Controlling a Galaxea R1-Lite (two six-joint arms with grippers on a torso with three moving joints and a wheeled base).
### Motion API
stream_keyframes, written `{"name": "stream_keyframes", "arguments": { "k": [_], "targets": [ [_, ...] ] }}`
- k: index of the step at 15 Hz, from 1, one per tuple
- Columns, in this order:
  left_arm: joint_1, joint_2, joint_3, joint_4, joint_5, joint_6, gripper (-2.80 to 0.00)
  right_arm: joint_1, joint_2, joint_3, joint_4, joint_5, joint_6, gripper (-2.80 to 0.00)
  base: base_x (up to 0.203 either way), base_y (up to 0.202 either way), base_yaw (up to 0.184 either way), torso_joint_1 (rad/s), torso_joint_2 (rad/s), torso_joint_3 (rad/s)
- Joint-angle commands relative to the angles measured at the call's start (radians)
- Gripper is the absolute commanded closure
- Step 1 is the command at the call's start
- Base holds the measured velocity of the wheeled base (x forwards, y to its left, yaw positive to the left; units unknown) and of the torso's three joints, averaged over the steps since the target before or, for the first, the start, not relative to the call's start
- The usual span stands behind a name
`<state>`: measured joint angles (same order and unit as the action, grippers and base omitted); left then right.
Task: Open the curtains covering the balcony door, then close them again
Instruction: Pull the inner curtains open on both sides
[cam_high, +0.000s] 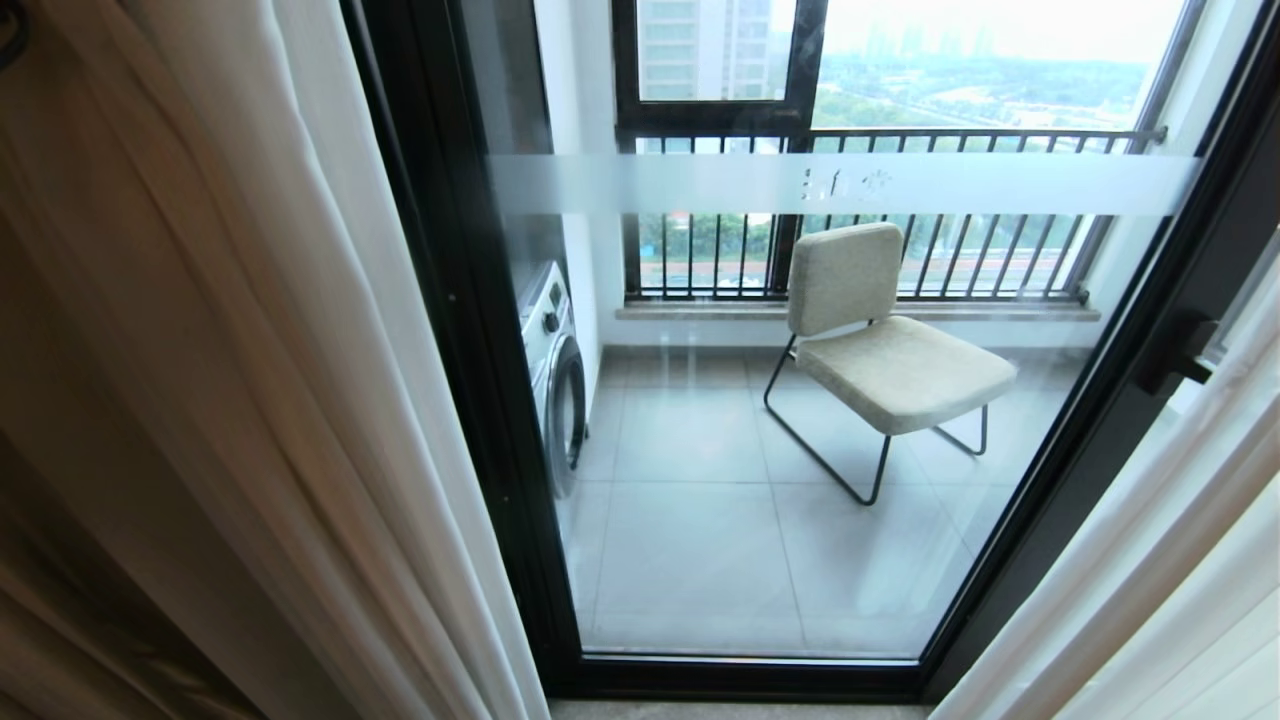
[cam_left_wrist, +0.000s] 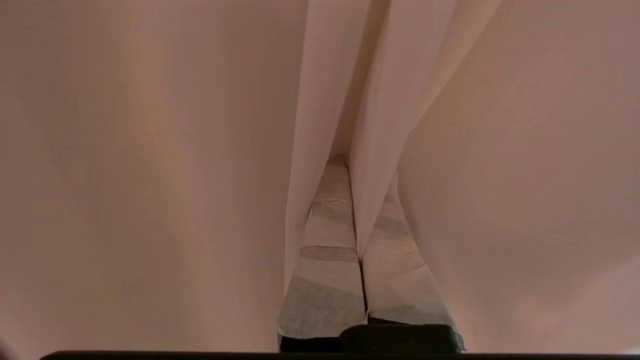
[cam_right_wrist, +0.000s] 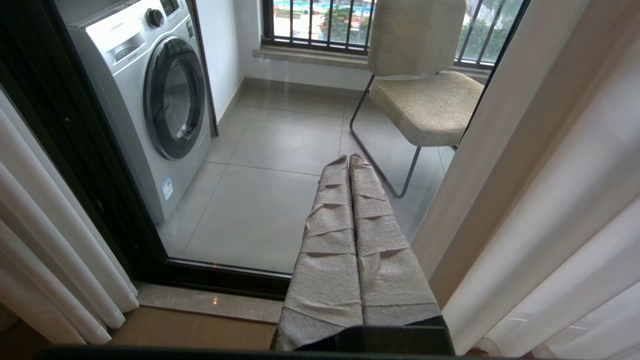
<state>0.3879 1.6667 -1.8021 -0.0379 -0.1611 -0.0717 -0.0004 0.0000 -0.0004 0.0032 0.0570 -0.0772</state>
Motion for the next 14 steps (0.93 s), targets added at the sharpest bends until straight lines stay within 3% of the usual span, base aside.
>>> {"name": "stream_keyframes", "arguments": {
  "k": [1,4,10,14],
  "targets": [
    [0.094,0.032,0.002,0.000,-0.012,-0.003,0.00,0.000,0.000,0.000,0.001,0.001,-0.001,0.00,0.000,0.000,0.000,0.000,0.00,0.000],
    [0.192,0.083,-0.007,0.000,-0.016,-0.030,0.00,0.000,0.000,0.000,0.001,0.001,-0.001,0.00,0.000,0.000,0.000,0.000,0.00,0.000],
    [0.355,0.230,-0.133,0.001,-0.017,-0.033,0.00,0.000,0.000,0.000,0.000,0.001,-0.001,0.00,0.000,0.000,0.000,0.000,0.00,0.000],
    [0.442,0.305,-0.190,-0.003,-0.052,-0.033,0.00,0.000,0.000,0.000,0.000,0.001,-0.001,0.00,0.000,0.000,0.000,0.000,0.00,0.000]
  ]
}}
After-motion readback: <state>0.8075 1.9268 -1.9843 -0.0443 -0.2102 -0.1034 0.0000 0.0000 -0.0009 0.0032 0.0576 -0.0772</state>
